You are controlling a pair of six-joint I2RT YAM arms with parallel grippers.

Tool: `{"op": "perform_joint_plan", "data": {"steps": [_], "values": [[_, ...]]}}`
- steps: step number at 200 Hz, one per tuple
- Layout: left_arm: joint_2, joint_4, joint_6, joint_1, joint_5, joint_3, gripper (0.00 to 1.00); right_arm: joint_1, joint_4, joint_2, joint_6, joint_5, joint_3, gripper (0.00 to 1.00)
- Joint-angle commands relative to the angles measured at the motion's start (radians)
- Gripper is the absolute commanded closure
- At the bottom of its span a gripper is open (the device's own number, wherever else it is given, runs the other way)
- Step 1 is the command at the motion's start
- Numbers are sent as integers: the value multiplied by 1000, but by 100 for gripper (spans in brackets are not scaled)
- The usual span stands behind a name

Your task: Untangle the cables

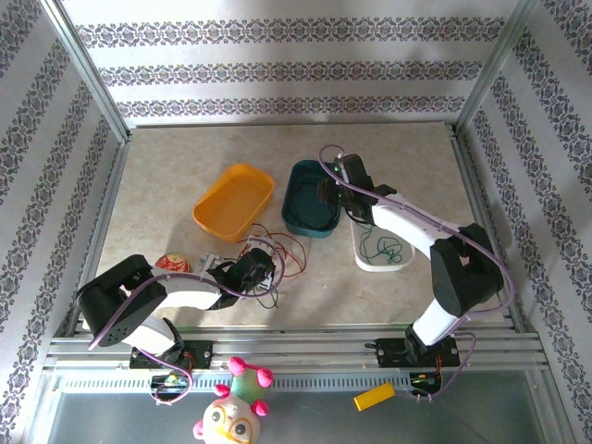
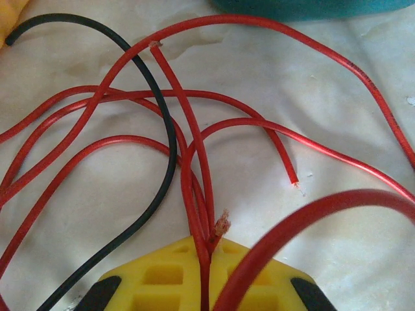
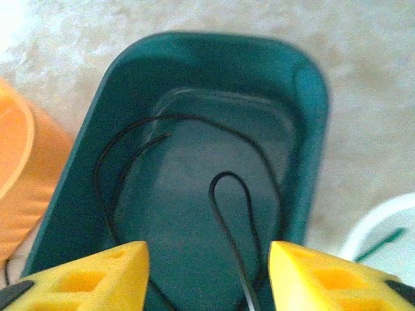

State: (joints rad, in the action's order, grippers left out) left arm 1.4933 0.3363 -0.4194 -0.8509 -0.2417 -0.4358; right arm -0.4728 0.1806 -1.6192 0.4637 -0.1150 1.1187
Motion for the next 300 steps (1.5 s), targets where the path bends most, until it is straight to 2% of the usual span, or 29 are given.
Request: {"op": "perform_joint_plan", "data": {"steps": [1, 21, 39, 77, 108, 141, 154, 180, 197, 230, 238, 245, 261, 272, 276, 300], "values": [[-15, -59, -6, -6, -28, 16, 100, -38, 17, 131, 15, -220, -19, 41], [-16, -52, -3, -6, -24, 16, 100, -77, 25, 221, 3, -270, -65, 41], [-20, -34, 1, -7, -16, 20, 100, -128, 38, 288, -6, -244, -115, 41], [-63, 48, 10, -7, 31, 41, 100, -281, 14, 357, 27, 17, -267, 41], [-131, 75, 1, -5, 74, 36, 77, -399, -33, 315, 71, 156, -355, 43], [-202, 13, -72, 9, -1, 15, 49, -445, -89, 223, 71, 401, -387, 45], [-237, -8, -93, 12, -38, 12, 42, -462, -91, 190, 60, 466, -382, 45], [-330, -84, -150, 12, -173, 6, 34, -497, -102, 125, 45, 554, -353, 44], [-393, -144, -178, 13, -262, 9, 32, -522, -102, 67, 29, 587, -313, 44], [-465, -200, -173, 15, -326, 36, 31, -535, -84, -61, 12, 624, -234, 46], [-473, -211, -175, 15, -325, 42, 30, -535, -82, -78, 8, 627, -222, 48], [-477, -219, -176, 15, -324, 47, 30, -534, -78, -89, 5, 629, -213, 55], [-481, -234, -174, 15, -316, 56, 29, -532, -63, -86, 3, 606, -208, 86], [-478, -235, -161, 15, -302, 62, 29, -528, -68, -55, 3, 585, -224, 98], [-476, -233, -154, 15, -293, 64, 30, -526, -70, -40, 3, 575, -232, 100], [-448, -189, -88, 15, -209, 75, 29, -502, -56, 97, 6, 549, -270, 100]]}}
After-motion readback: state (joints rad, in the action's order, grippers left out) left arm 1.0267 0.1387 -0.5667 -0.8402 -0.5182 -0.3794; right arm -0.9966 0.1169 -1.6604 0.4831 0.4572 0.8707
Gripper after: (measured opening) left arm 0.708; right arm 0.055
